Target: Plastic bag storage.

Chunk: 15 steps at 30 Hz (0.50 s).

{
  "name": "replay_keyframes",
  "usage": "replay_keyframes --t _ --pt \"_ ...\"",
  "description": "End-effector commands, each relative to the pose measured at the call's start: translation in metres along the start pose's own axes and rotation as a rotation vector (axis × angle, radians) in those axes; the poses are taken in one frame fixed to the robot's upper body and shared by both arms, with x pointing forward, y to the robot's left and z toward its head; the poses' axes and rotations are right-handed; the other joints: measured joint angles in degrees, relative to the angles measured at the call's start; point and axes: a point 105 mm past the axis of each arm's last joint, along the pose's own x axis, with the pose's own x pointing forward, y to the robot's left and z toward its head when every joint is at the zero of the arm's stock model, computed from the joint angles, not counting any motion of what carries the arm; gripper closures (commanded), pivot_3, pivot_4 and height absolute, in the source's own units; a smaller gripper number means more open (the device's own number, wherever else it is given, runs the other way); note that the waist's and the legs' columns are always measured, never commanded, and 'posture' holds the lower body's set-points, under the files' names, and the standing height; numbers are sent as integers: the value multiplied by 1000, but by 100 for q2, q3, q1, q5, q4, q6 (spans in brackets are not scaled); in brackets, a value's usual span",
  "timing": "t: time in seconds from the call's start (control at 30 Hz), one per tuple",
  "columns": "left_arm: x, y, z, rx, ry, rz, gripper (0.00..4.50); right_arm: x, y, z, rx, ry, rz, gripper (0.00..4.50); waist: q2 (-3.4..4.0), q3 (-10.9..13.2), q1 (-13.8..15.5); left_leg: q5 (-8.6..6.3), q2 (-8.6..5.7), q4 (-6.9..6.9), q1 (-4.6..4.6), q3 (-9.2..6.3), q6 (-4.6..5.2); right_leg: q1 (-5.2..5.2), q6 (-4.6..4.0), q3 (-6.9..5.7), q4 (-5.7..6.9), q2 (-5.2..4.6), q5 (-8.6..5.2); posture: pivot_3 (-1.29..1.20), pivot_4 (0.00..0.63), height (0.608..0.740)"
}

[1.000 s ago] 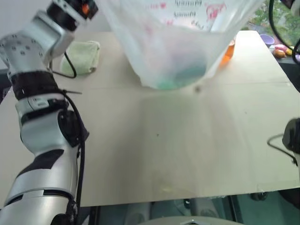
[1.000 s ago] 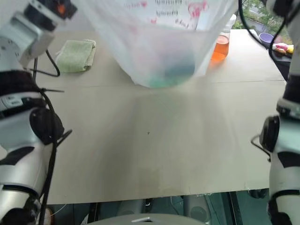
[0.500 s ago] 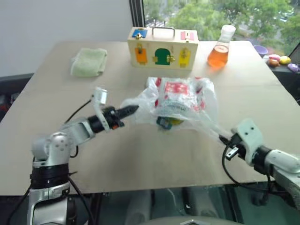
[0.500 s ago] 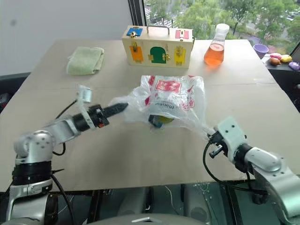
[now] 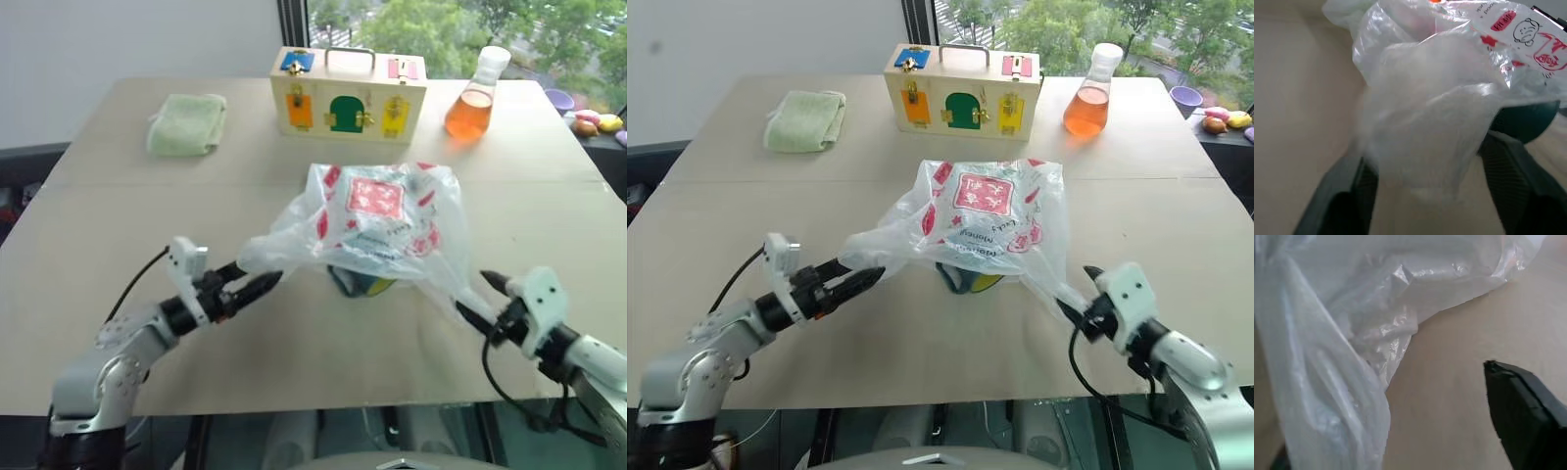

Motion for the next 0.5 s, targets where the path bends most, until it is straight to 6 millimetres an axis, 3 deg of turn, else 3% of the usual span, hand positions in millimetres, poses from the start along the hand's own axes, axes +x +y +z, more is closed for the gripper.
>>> replay_keyframes --t 0.03,0.2,0.3,0.4,0.5 --pt "-12 -10 5 86 7 -46 75 -19 9 14 -50 -59 68 12 0 -1 -2 0 2 1 7 1 0 4 8 0 0 1 -7 0 150 740" --pt "-30 -8 -14 141 76 -18 75 -53 21 9 -22 -44 134 12 5 -10 -4 1 8 11 24 8 1 12 22 4 5 3 -16 0 150 740" --pt "-38 -3 -19 139 75 39 75 -67 2 8 -27 -47 53 12 -11 -24 -5 1 12 18 40 7 1 28 22 2 5 3 -16 0 150 740" --pt "-47 18 -7 104 19 137 75 -77 -23 -4 -58 0 -22 12 -26 -37 -11 0 15 24 40 11 0 29 23 3 5 2 -15 0 150 740" --pt "-56 41 15 96 -22 183 75 -85 -37 -11 -67 27 -12 12 -26 -37 15 1 14 24 38 4 0 28 22 -6 6 3 -15 0 150 740"
